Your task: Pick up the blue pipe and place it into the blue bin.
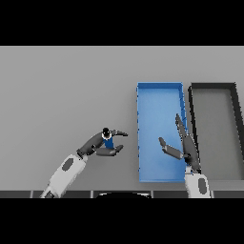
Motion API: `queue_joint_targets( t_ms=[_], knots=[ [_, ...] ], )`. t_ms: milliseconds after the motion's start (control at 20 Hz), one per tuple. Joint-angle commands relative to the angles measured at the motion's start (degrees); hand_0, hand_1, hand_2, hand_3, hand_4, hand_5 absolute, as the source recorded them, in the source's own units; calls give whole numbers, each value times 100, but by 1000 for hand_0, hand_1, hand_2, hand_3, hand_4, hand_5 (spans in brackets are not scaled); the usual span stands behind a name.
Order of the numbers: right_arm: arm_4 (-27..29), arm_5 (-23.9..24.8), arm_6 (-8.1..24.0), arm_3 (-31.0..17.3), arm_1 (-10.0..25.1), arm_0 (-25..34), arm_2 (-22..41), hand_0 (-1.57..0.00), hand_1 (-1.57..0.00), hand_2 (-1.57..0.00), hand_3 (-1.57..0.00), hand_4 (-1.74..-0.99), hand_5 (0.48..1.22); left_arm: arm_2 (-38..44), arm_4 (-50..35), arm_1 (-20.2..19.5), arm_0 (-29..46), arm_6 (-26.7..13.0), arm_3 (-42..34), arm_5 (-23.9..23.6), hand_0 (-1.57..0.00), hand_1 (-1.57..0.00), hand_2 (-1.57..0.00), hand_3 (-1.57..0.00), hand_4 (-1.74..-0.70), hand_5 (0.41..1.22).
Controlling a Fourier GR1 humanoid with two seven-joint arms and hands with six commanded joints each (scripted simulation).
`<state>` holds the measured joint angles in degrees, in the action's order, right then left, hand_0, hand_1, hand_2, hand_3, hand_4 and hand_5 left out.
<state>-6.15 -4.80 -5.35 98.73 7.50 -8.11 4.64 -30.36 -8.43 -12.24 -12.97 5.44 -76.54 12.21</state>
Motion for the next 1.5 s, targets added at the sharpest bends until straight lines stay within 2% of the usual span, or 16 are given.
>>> queue_joint_targets(
  t_ms=[0,50,150,250,400,500,700,800,950,1050,1300,1450],
  knots=[
    [-6,-5,-60,57,7,-45,12,1,1,1,1,-1259,602,31,-50,63,48,18,-22,-80,-443,-592,-699,-721,-1345,828],
    [-59,33,-77,17,-56,-34,56,1,1,1,1,-1259,605,-15,18,120,121,56,-12,-159,-668,-788,-873,-875,-1419,906],
    [-27,12,-47,-80,-36,57,17,1,1,1,1,-1262,611,-22,16,246,134,47,-29,-190,-993,-1070,-1124,-1102,-1532,1020],
    [-4,1,-68,-21,-16,65,8,1,1,1,1,-1260,614,-125,183,295,154,181,-13,-346,-1201,-1250,-1285,-1215,-1604,1092],
    [-45,-4,-48,-40,15,98,18,1,1,1,1,-1252,619,-228,327,255,241,412,-165,-497,-1382,-1407,-1425,-1340,-1666,1155],
    [-64,-13,-36,-21,24,54,36,1,1,1,1,-1245,621,-271,332,301,262,586,-374,-561,-1450,-1466,-1477,-1386,-1690,1179],
    [-122,28,-12,-9,37,54,32,1,1,1,1,-1239,629,-270,185,289,81,605,-879,-487,-1521,-1528,-1533,-1433,-1714,1204],
    [-222,80,-9,-81,46,126,40,1,1,1,1,-1221,631,-291,100,250,-23,426,-1133,-414,-1539,-1543,-1546,-1441,-1720,1210],
    [-145,-16,-235,-49,95,7,21,1,1,1,1,-1216,637,-277,-16,235,-201,67,-1385,-385,-1555,-1557,-1558,-1446,-1723,1215],
    [-136,-8,-188,-53,88,53,12,1,1,1,1,-1208,640,-322,-49,260,-293,-218,-1509,-369,-1561,-1562,-1563,-1445,-1726,1217],
    [-22,-107,-125,-94,150,45,-41,1,1,1,1,-1177,629,-388,-38,225,-295,-309,-1524,-255,-1568,-1568,-1568,-1442,-1729,1219],
    [106,-212,-18,-168,151,102,-62,1,1,1,1,-1186,629,-401,-3,241,-291,-372,-1540,-278,-1569,-1569,-1570,-1443,-1730,1219]
  ],
)
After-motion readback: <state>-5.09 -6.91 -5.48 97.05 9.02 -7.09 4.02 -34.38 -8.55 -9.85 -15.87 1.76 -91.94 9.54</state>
